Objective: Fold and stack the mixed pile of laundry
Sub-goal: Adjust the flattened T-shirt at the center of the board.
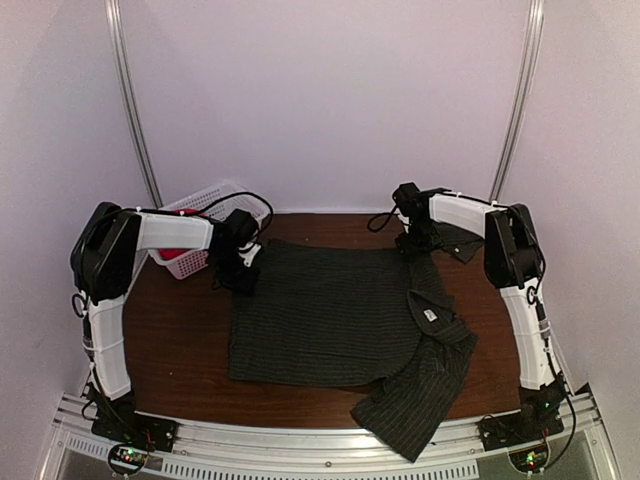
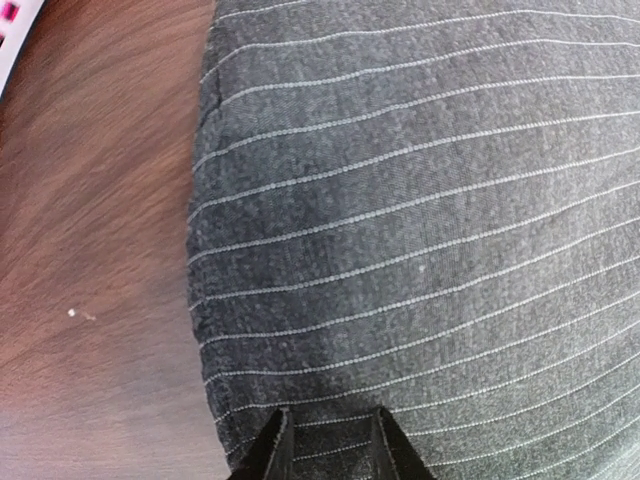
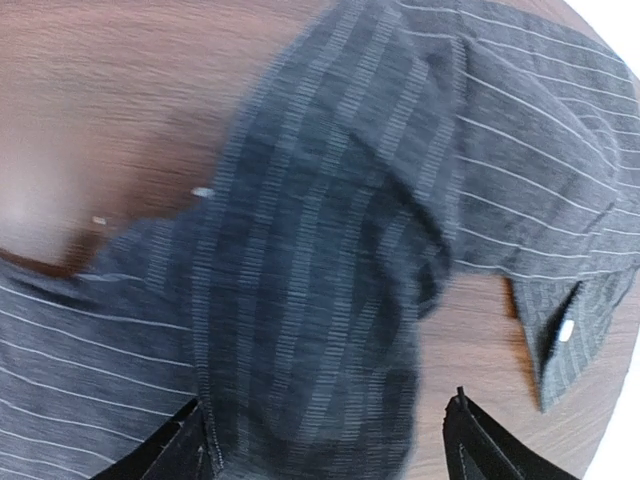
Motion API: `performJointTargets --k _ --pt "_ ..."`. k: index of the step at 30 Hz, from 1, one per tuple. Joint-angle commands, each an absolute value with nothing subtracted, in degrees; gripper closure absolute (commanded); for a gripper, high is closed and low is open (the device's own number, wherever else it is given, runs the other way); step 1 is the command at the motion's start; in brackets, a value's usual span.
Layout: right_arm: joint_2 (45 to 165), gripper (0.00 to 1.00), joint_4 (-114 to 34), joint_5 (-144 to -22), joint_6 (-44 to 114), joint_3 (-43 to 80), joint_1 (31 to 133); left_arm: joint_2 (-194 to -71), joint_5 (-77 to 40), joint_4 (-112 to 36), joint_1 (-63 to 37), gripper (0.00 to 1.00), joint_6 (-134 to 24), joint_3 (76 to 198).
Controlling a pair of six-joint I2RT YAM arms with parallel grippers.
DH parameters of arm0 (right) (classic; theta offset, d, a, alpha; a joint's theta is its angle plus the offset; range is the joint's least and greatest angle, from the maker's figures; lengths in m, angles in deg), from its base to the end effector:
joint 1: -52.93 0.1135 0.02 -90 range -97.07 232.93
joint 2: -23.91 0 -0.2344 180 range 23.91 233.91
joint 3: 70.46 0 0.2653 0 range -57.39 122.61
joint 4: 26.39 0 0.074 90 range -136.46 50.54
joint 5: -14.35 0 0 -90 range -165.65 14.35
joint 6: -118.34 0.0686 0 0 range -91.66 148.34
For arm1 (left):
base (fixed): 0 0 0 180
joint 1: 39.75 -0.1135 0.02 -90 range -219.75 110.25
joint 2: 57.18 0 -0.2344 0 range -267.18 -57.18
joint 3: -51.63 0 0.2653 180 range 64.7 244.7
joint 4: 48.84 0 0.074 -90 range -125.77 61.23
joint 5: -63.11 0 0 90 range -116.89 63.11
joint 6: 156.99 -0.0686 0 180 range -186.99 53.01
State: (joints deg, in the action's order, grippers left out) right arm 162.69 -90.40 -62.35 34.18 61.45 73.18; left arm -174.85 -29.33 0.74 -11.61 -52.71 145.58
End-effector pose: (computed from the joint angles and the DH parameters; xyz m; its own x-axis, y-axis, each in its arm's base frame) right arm 0.4800 0.1603 0.1032 -0.9089 -0.2298 -0.3480 -0.1746 0.9675 -0.1829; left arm 0.3653 -0.1921 0.0778 -0.9321 0.2190 -0.2885 0.2379 0.9708 -0.0314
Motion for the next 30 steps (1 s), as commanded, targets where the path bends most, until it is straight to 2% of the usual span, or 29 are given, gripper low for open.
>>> performJointTargets --k 1,7,11,15,19,21,26,30 --pt "158.82 0.22 -91.80 -56.02 30.66 59.76 69.64 -176.45 -30.52 5.53 -13.60 0.72 -52.26 142.21" --pt "157.10 0.22 -91.31 -54.08 29.10 59.62 62.19 -175.94 -30.87 5.77 -15.14 0.74 -51.60 141.06" --pt "159.61 0.22 -91.89 -54.78 29.11 64.50 57.74 -175.66 -30.85 6.21 -15.67 0.75 -51.13 140.82" --pt "163.20 0.21 -95.17 -57.65 27.68 74.78 55.43 -175.66 -30.19 6.42 -15.67 0.75 -50.63 141.20" --pt "158.72 0.20 -96.80 -65.57 30.06 74.93 56.03 -175.83 -29.77 6.42 -15.67 0.74 -50.32 141.73" --pt "154.38 0.23 -97.62 -73.95 31.33 71.48 57.21 -175.75 -29.02 6.42 -15.67 0.73 -50.21 142.15" --pt "140.98 0.26 -92.06 -89.25 33.68 50.05 66.20 -175.66 -29.05 6.43 -15.67 0.71 -50.40 143.05" --pt "135.50 0.28 -90.78 -92.97 35.78 40.44 73.20 -175.80 -28.62 5.84 -15.71 0.72 -50.43 142.93"
